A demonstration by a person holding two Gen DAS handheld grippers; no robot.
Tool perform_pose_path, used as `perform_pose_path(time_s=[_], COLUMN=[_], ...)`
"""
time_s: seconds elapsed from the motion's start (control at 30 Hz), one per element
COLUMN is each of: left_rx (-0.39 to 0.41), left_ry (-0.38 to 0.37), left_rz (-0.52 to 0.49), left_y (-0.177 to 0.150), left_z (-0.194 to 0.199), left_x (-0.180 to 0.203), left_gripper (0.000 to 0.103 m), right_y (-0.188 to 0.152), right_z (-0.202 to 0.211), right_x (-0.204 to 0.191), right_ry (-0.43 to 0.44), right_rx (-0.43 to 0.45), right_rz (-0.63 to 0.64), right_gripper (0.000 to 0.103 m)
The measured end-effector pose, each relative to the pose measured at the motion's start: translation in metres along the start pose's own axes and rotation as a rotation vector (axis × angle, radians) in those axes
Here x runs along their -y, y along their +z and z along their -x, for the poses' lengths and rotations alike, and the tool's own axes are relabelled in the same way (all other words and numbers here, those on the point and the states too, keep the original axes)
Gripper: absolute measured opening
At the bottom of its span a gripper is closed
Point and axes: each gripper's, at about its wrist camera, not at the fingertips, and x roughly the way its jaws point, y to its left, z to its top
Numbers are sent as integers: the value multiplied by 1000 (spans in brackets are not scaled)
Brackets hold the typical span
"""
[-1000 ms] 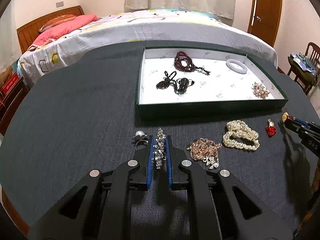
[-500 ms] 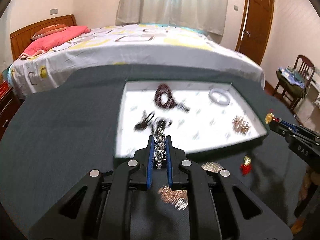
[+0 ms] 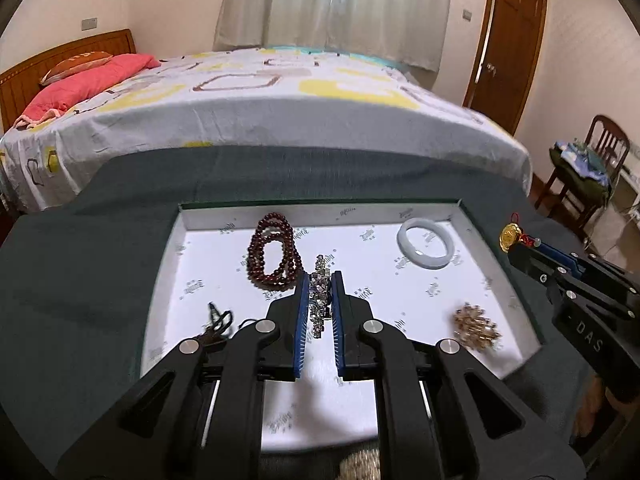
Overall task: Organize jewelry
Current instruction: 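Carry both pieces into the white box and open both tools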
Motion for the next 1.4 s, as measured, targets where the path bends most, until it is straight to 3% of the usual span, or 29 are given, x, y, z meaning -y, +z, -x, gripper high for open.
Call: perform_pose_path(time_s=[0.3,0.67,0.77,0.8,0.83,0.87,0.9,0.93,1.1,1.4], left_rx=[-103,-159,-158,-153,-149,-140,-135,-133,-107,-34], left_ry=[33,35,39,39,41,44,43,39,33,65], left_rz=[-6,-20,-28,-31,-31,-29,-26,-23,-11,-10], left_y=[-4,-8,-9,-9,-8,-8,-8,-9,-8,-19], left_z=[-47,-65,-64,-63,-62,-60,-58,-57,-39,19], left_x=[-1,2,4,4,5,5,4,4,1,-17], left_gripper=[11,13,23,32,40,43,47,48,62,70], right_y=[-13,-19,-19,-19,-19,-19,-18,-18,-12,-18], right_z=[-48,-63,-62,-62,-60,-59,-56,-53,-34,16], right_x=[6,10,11,11,13,13,14,14,12,-3], right_ry=[4,10,10,10,10,9,6,3,-2,3], right_rx=[-111,-163,-164,-164,-161,-156,-146,-135,-96,-39], right_rz=[11,7,6,5,-1,-5,-11,-14,-16,-38], right_gripper=[14,16,16,16,20,27,41,46,46,46])
